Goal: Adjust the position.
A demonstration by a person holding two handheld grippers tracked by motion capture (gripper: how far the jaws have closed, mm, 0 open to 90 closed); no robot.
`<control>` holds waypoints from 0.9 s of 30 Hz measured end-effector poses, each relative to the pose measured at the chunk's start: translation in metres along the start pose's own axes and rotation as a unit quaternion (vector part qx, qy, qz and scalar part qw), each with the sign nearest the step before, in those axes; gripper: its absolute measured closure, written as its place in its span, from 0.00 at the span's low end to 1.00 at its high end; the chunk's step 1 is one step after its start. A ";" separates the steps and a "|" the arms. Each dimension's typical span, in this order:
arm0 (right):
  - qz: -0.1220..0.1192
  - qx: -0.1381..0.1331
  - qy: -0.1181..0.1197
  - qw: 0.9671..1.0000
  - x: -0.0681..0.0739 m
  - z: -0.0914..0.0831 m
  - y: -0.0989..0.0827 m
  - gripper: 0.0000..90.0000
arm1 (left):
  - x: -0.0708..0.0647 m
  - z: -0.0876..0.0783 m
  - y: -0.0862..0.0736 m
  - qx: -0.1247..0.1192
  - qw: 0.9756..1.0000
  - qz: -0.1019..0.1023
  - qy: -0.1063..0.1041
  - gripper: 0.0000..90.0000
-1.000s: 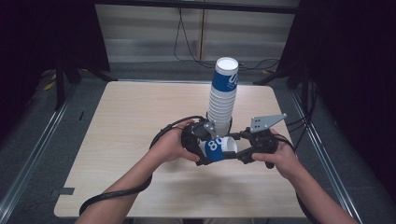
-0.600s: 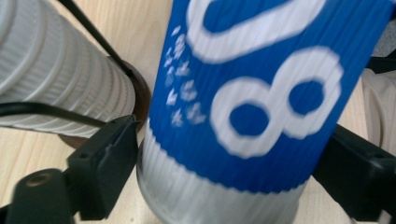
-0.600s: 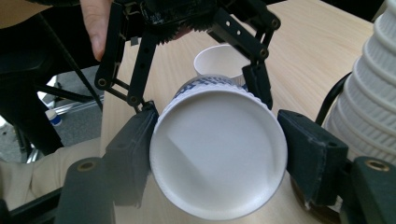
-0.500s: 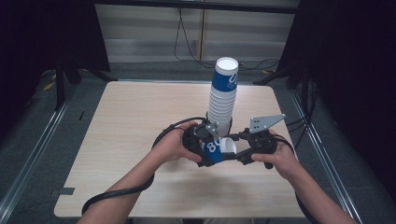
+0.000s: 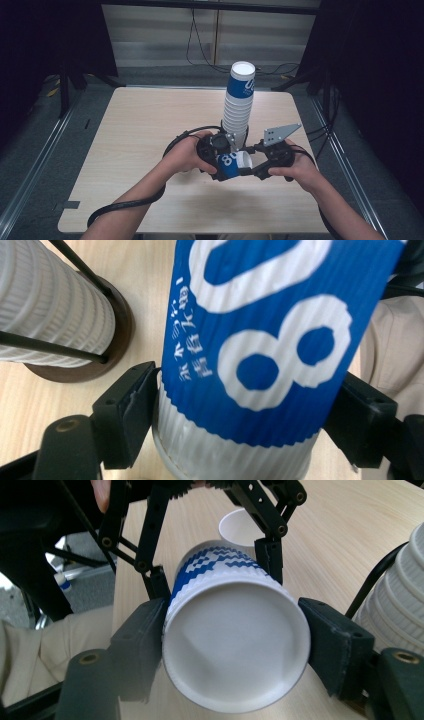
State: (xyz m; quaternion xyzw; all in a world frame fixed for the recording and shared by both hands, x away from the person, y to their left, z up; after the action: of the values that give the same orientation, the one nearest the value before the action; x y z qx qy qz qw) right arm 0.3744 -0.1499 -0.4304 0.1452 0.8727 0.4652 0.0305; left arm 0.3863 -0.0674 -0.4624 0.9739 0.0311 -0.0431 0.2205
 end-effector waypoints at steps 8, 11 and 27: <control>-0.032 0.061 0.000 0.998 0.001 0.001 -0.006 0.26 | -0.002 0.002 -0.004 0.033 0.999 0.008 -0.004 0.24; -0.034 0.073 0.004 0.997 0.002 0.000 -0.006 0.26 | -0.003 0.003 -0.005 0.039 0.999 0.008 -0.004 0.24; -0.064 0.146 0.012 0.987 0.005 0.006 -0.011 0.29 | -0.004 0.011 -0.007 0.069 0.997 0.020 -0.002 0.24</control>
State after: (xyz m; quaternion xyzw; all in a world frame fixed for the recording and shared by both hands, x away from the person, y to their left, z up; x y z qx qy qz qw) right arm 0.3681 -0.1498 -0.4424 0.0858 0.9392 0.3313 0.0279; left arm 0.3808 -0.0657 -0.4746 0.9872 0.0077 -0.0423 0.1539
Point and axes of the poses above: each handheld gripper's, and its own axes: z roughly forward along the jaws, y roughly out of its top, x roughly to its left, the point moved 10 cm from there along z, roughly forward along the jaws, and after that the axes turned 3 degrees about -z, right-handed, at the moved point
